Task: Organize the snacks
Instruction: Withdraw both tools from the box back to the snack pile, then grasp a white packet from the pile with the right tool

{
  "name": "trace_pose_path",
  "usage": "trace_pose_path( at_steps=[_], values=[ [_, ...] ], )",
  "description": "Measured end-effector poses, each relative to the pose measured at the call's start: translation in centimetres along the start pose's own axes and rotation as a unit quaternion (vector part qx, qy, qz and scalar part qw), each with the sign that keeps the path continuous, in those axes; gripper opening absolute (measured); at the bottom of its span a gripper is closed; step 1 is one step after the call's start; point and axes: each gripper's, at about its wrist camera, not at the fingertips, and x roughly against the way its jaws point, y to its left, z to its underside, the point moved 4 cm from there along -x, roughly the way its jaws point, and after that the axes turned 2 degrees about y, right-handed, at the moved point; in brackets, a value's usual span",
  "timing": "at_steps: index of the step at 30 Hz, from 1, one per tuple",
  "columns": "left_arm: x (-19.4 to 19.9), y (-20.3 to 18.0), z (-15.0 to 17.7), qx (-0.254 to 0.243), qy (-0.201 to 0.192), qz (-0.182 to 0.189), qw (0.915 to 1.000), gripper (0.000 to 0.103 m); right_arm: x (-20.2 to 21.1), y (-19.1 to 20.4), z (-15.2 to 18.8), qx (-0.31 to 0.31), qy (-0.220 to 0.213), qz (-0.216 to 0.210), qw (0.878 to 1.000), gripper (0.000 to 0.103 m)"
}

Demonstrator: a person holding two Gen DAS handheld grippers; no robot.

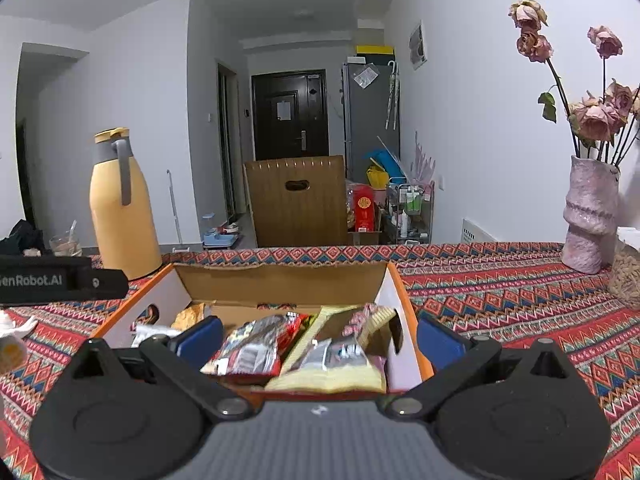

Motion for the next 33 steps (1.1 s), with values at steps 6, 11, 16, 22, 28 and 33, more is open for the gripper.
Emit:
trace_pose_path(
  at_steps=[6,11,16,22,28,33],
  values=[
    [1.7,0.6,2.0,-0.020,0.011,0.002,0.9997,0.103,2.0,-0.6,2.2,0.002,0.018,0.001,1.000,0.103],
    [2.7,1.2,4.6,-0.057,0.025,-0.009,0.9980,0.103,3.0,-1.5,4.6,-0.002,0.044,0.004,0.999,0.103],
    [3.2,2.2,6.9,-0.061,0.039,-0.011,0.9973,0.103,4.1,-2.5,6.9,0.001,0.064,0.011,0.998,0.103],
    [2.9,3.6,9.2,-0.056,0.043,-0.018,0.9973,0.103,4.6,-3.6,9.2,0.003,0.088,0.028,0.996,0.103],
    [2.8,4.1,10.0,-0.052,0.028,-0.018,0.9981,0.103,4.6,-4.9,10.1,0.003,0.097,0.055,0.994,0.103],
    [2.6,4.4,10.1,-0.046,0.026,-0.015,0.9985,0.103,3.7,-6.5,9.5,0.001,0.091,0.079,0.993,0.103]
  ],
)
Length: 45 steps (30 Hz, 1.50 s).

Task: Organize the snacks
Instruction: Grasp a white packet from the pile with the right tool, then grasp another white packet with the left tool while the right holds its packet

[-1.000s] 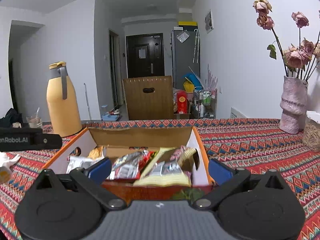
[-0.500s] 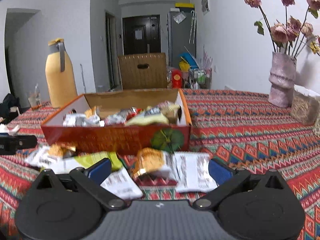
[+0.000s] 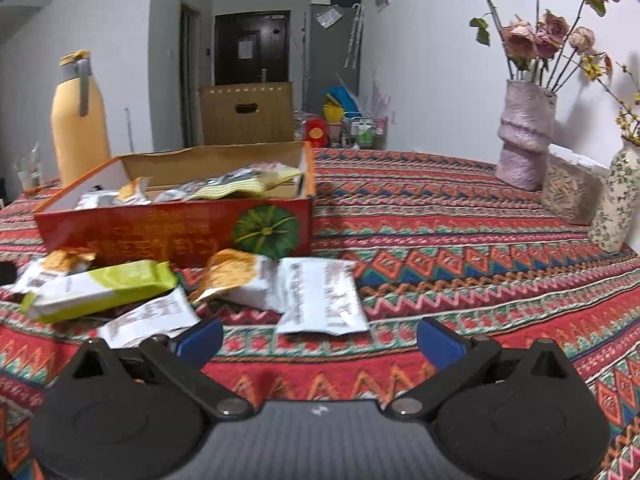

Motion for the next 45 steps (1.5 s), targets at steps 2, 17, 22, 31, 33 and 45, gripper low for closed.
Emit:
trace_pose_path(
  at_steps=[2,17,22,31,33,45],
  values=[
    [0.1,0.1,0.0,0.004,-0.002,0.001,1.0000,0.103,-0.7,-0.4,-0.7,-0.002,0.001,0.007,1.000,0.103],
    [-0.3,0.8,0.1,0.020,0.006,-0.002,0.9998,0.103,-7.4,-0.6,-2.2,-0.017,0.049,0.003,0.999,0.078],
    [-0.4,0.7,0.2,0.020,0.009,-0.003,0.9998,0.103,-7.8,-0.2,-1.8,-0.012,0.047,-0.009,0.999,0.060],
    [-0.6,0.8,0.2,0.024,0.011,-0.008,0.9996,0.103,-6.1,0.1,-1.7,-0.006,0.010,-0.010,1.000,0.041],
    [-0.6,0.9,0.2,0.025,0.012,-0.010,0.9996,0.103,-5.3,0.0,-1.8,-0.009,-0.006,-0.008,1.000,0.040],
    [-0.9,3.0,-0.5,0.072,0.032,-0.021,0.9967,0.103,-3.5,-0.4,-2.0,-0.018,-0.050,-0.009,0.999,0.040]
  ],
)
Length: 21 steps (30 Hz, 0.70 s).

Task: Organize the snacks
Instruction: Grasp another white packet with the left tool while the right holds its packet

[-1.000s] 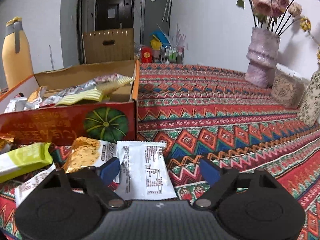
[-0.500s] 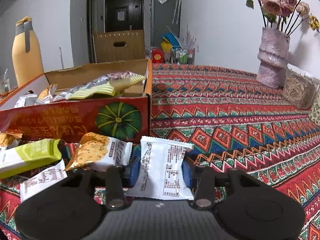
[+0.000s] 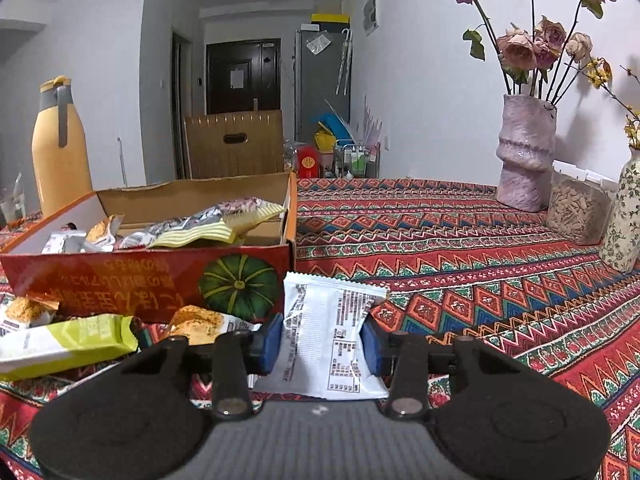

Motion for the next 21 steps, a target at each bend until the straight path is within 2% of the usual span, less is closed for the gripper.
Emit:
trace_pose_path(
  at_steps=[3,5,12,17,21],
  values=[
    [-0.8,1.0,-0.8,0.020,0.019,-0.015,0.9995,0.103,0.2,-0.2,-0.1,-0.003,-0.006,-0.004,1.000,0.041],
    [-2.1,1.6,-1.3,0.021,0.050,-0.028,0.9981,0.103,0.3,-0.2,-0.1,-0.003,-0.009,-0.007,1.000,0.041],
    [-5.7,1.7,-1.8,-0.018,0.098,-0.060,0.9932,0.103,0.7,-0.2,-0.1,-0.006,-0.017,-0.010,1.000,0.041],
    [-7.6,1.5,-1.3,-0.017,0.113,-0.059,0.9917,0.103,0.7,-0.1,-0.1,-0.005,-0.019,-0.012,1.000,0.041],
    [-7.8,1.2,-0.9,-0.029,0.096,-0.065,0.9928,0.103,0.8,0.0,0.0,-0.004,-0.019,-0.013,1.000,0.041]
  ],
)
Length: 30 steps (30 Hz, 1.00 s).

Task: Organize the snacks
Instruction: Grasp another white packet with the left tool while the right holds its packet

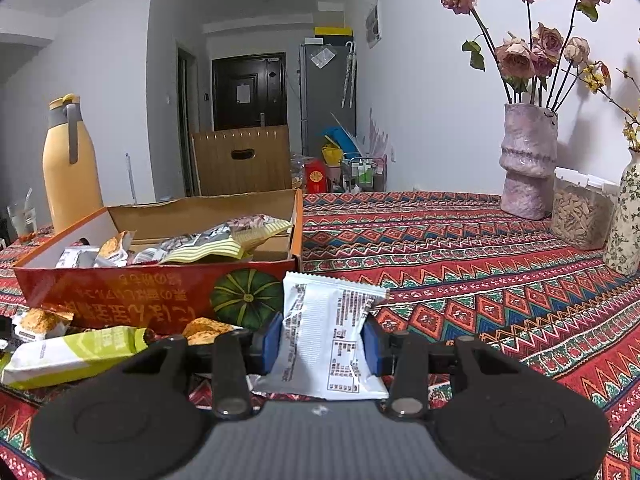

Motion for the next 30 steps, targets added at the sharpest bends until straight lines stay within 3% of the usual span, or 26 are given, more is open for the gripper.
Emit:
trace_pose_path(
  at_steps=[11,14,17,19,22,30],
  values=[
    [-0.1,-0.3,-0.1,-0.009,-0.003,0.004,1.0000,0.102,-0.1,0.1,0.1,0.005,0.004,0.003,1.000,0.042],
    [0.3,-0.6,-0.1,-0.015,-0.013,0.008,0.9998,0.090,-0.2,0.2,0.2,0.008,0.005,0.005,1.000,0.042],
    [0.9,-1.0,0.1,-0.024,-0.024,0.017,0.9993,0.071,-0.3,0.3,0.2,0.010,0.005,0.007,1.000,0.042],
    [1.4,-1.5,0.3,-0.034,-0.030,0.028,0.9986,0.050,-0.3,0.3,0.2,0.011,0.006,0.008,1.000,0.042],
    [2.1,-2.0,0.7,-0.044,-0.040,0.038,0.9975,0.045,-0.4,0.4,0.2,0.012,0.007,0.010,1.000,0.042],
    [4.6,-2.3,1.0,-0.049,-0.094,0.043,0.9934,0.044,-0.5,0.4,0.2,0.014,0.004,0.010,1.000,0.041]
  ],
)
